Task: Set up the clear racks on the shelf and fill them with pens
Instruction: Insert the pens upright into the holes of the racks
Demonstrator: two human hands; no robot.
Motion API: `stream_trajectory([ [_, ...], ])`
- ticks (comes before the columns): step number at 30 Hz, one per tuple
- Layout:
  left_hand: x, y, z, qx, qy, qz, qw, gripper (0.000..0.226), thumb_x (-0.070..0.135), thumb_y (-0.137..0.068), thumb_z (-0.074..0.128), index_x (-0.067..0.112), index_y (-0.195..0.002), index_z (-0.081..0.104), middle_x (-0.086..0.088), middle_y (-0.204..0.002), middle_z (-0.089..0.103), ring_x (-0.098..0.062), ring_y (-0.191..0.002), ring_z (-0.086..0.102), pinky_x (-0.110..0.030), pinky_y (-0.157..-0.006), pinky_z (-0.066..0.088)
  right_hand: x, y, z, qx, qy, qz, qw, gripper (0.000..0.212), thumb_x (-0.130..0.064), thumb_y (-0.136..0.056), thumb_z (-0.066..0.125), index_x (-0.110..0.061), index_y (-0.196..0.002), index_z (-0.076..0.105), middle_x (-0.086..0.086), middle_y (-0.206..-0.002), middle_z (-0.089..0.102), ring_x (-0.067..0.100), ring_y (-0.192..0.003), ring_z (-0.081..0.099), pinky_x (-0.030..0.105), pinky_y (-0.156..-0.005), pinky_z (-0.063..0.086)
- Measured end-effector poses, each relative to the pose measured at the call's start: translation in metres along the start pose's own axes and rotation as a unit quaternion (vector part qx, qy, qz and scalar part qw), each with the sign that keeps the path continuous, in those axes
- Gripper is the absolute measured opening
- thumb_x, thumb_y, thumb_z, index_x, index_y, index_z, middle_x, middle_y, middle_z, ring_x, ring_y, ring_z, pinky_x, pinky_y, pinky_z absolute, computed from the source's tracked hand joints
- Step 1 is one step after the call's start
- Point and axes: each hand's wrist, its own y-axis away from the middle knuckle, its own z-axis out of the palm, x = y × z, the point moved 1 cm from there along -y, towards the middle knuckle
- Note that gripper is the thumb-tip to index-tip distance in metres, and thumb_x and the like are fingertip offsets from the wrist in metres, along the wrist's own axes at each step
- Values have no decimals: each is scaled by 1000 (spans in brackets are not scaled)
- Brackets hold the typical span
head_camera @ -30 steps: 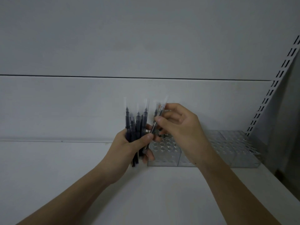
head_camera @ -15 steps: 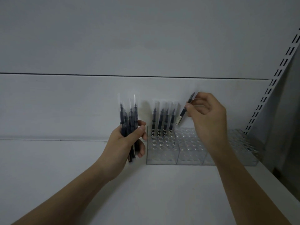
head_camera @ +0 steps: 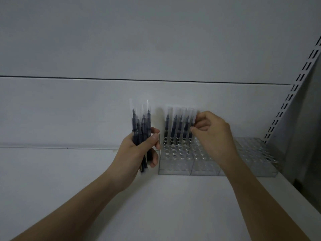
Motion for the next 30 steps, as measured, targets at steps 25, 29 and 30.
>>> stream_trajectory([
  [25, 12, 12, 11, -94, 35, -71, 992, 37, 23, -93, 52, -6, -116, 58, -24, -84, 69, -27, -54, 61, -26, -49, 50, -56, 32, 15, -215, -277, 44, 935, 10, -11, -93, 65, -10, -100, 72, 4, -91, 76, 7, -83, 73, 14, -68, 55],
  [29, 11, 11, 10, -96, 20, -66, 993, 28, 19, -100, 46, 5, -120, 60, -17, -101, 74, -28, -62, 66, -27, -55, 54, -58, 34, 13, -193, -305, 57, 931, 11, -3, -90, 67, 3, -99, 70, 8, -84, 74, 6, -70, 72, 13, -59, 53],
  [30, 11, 10, 9, -99, 13, -63, 993, 29, 20, -100, 47, 8, -122, 60, -16, -106, 73, -30, -66, 67, -30, -60, 55, -56, 32, 12, -177, -286, 46, 941, 9, -6, -90, 68, 1, -95, 71, 5, -79, 74, 4, -66, 70, 12, -58, 52],
])
